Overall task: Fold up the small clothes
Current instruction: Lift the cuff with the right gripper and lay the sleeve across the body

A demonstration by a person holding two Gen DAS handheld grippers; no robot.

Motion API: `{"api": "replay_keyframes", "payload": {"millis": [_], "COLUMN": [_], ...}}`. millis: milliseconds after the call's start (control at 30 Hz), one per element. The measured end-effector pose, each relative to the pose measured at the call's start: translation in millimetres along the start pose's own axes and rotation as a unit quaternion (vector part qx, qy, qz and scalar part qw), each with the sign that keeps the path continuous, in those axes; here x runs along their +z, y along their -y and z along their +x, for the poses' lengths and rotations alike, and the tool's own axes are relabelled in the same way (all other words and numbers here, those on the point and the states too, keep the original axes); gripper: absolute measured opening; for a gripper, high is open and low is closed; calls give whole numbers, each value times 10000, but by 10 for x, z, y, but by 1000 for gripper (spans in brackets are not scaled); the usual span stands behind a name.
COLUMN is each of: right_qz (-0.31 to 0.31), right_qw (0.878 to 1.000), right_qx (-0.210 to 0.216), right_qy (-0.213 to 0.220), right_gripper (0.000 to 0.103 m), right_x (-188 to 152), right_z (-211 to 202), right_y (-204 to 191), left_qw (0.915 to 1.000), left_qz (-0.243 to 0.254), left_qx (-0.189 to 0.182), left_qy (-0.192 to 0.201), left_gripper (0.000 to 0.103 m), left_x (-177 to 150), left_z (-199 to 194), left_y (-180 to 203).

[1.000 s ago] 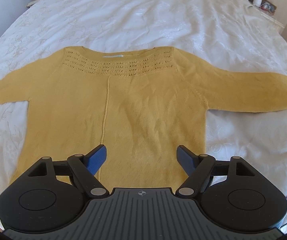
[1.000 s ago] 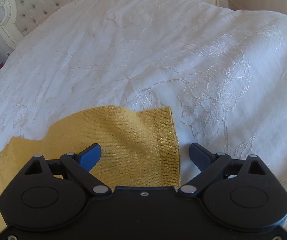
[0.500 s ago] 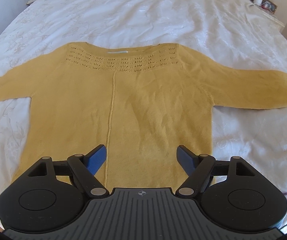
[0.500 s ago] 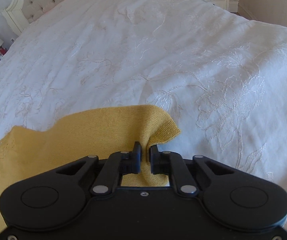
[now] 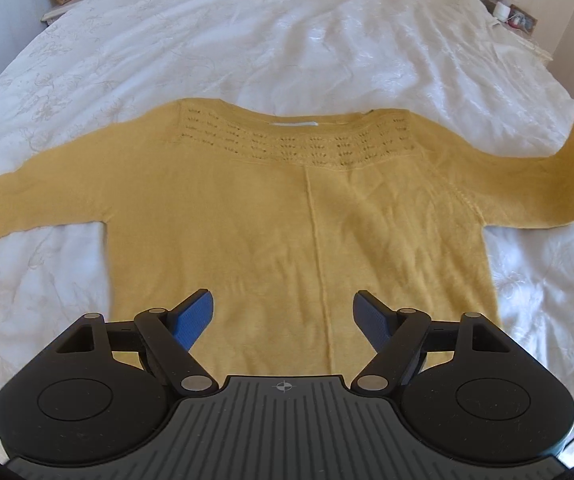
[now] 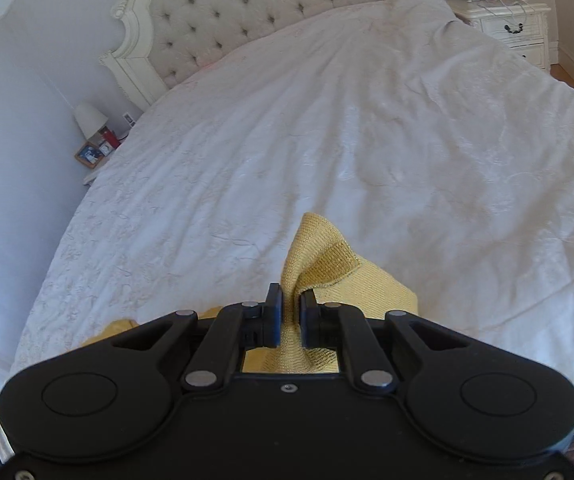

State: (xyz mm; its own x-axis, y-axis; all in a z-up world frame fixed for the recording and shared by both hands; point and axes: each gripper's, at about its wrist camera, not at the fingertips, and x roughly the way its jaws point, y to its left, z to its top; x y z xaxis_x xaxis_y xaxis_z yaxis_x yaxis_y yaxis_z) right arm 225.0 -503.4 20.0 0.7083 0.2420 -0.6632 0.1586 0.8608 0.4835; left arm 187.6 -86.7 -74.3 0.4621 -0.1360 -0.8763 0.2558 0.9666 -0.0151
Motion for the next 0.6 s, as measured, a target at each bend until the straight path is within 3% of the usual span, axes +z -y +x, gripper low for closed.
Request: {"api": "replay_keyframes", "payload": {"millis": [300,600], "right_qz": [-319,-849], "right_qw": [9929,9771], "right_qx": [1048,1322], "right_qy": [-469,-1435], "right_gripper": [16,16], "right_x": [-413,-1194], "right_z": [983,2084], "right_y": [-1622,-2656], "left_qw": [9996,9985], "left_qz": [-76,-259], "left_qx": [247,373], "left_qy": [-82,-293], "left_gripper": [76,76], "left_x": [-46,-173], "left_z": [37,84], "left_y": [-1059,-1707]}}
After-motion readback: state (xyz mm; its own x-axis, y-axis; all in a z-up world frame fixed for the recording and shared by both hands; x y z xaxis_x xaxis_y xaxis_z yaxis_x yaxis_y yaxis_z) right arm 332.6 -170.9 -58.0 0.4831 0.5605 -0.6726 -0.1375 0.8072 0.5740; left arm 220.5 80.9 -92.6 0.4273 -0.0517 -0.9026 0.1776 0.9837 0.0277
